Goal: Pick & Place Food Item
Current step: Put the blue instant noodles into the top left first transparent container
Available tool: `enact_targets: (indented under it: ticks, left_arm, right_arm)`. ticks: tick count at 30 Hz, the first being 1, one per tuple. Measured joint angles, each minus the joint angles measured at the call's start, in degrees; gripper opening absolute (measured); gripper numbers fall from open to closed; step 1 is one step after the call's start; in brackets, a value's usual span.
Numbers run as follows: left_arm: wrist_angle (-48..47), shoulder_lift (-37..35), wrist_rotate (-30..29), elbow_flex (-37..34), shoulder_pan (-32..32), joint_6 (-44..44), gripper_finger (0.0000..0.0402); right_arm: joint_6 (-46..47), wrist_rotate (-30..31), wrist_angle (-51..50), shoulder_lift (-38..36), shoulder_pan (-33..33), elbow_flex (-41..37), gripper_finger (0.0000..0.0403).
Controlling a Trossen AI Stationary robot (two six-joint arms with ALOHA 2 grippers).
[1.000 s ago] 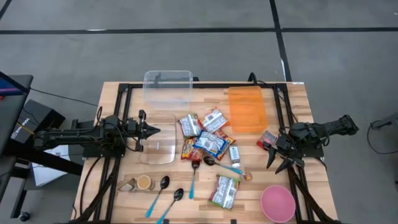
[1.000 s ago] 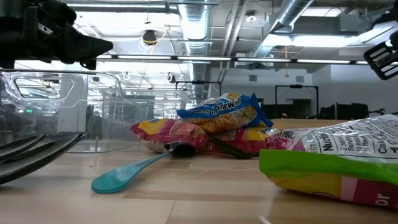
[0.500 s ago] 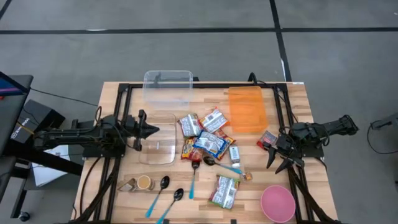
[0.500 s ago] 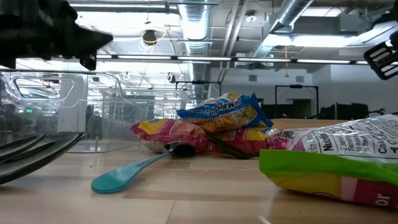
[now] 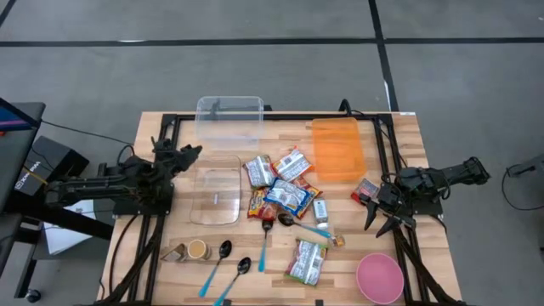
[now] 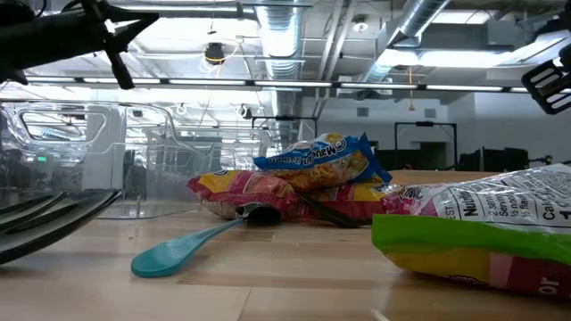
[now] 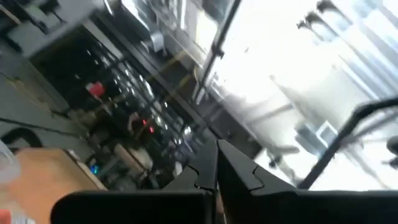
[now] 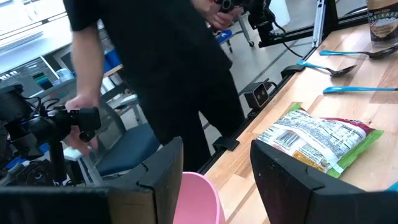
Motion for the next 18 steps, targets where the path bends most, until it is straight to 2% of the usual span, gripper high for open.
enact_targets:
  ticks: [5, 8, 13, 16, 18]
  left_arm:
    - [2.51, 0.86, -11.11, 0.01, 0.18, 2.51, 0.0002]
    - [7.61, 2.09, -17.58, 0.01, 0.16, 3.06, 0.0002]
    - [13.68, 4.09, -22.84, 0.01, 0.16, 4.76, 0.0002]
    - [15.31, 5.54, -24.12, 0.01, 0.16, 4.74, 0.0002]
    - [15.83, 6.68, -24.16, 0.01, 0.16, 4.49, 0.0002]
  right_arm:
    - [-1.19, 6.53, 0.46, -0.06, -1.14, -0.06, 0.0182]
    - [-6.99, 17.45, 9.45, -0.71, -3.39, -0.36, 0.0188]
    - [-8.86, 30.92, 24.40, -0.53, -6.93, -0.15, 0.0201]
    - [-9.05, 35.64, 25.89, -0.48, -8.54, -0.09, 0.0206]
    - [-9.03, 36.38, 25.71, -0.50, -9.47, -0.13, 0.0208]
